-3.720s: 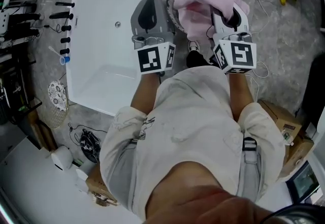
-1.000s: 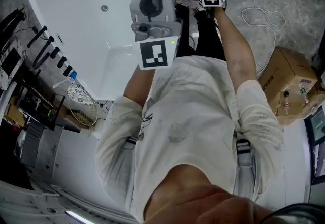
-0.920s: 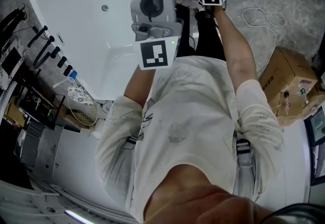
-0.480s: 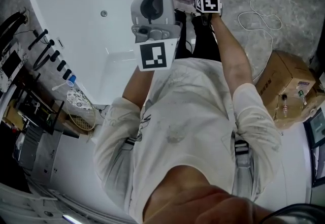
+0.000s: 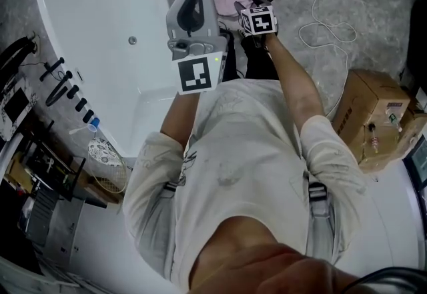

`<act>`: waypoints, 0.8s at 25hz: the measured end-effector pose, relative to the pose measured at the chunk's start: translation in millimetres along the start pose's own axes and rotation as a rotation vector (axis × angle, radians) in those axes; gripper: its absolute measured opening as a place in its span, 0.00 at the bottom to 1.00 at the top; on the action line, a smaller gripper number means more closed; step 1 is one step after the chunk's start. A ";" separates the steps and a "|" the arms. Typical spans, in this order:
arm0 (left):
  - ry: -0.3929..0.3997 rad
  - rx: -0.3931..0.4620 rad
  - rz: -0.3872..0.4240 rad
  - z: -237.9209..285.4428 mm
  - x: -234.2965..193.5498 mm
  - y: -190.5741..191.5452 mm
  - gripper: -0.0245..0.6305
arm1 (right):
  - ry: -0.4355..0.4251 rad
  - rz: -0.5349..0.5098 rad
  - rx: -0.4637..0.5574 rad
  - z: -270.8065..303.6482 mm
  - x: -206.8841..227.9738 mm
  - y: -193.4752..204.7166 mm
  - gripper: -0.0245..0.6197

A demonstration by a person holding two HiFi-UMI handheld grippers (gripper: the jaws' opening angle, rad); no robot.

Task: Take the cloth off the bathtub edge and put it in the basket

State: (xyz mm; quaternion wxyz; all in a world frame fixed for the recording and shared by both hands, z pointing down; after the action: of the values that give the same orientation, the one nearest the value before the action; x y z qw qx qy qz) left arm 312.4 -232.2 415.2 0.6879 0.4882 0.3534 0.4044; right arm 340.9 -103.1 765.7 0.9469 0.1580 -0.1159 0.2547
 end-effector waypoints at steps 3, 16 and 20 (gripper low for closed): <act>0.002 0.020 0.004 -4.9 5.4 -11.9 0.04 | -0.013 -0.013 0.064 -24.5 -7.1 -12.7 0.44; -0.028 0.084 0.027 -27.1 11.2 -55.3 0.04 | -0.014 -0.118 0.366 -157.0 -40.2 -77.3 0.44; -0.039 0.105 0.021 -34.2 7.0 -68.5 0.04 | -0.017 -0.135 0.494 -219.1 -54.4 -100.0 0.44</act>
State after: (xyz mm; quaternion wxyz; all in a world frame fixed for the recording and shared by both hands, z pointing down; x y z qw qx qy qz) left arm 299.7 -226.2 339.5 0.6638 0.5352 0.3556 0.3828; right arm 377.4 -130.8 523.1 0.8935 0.3941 -0.0473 0.2102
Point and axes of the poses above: the fingertips, and each gripper's own axes: z forward along the fingers, x to its right, y out of its underside, the point moved 2 cm from there along -z, backward along the fingers, and after that the axes turned 11 degrees about -x, right-handed, at the moved point
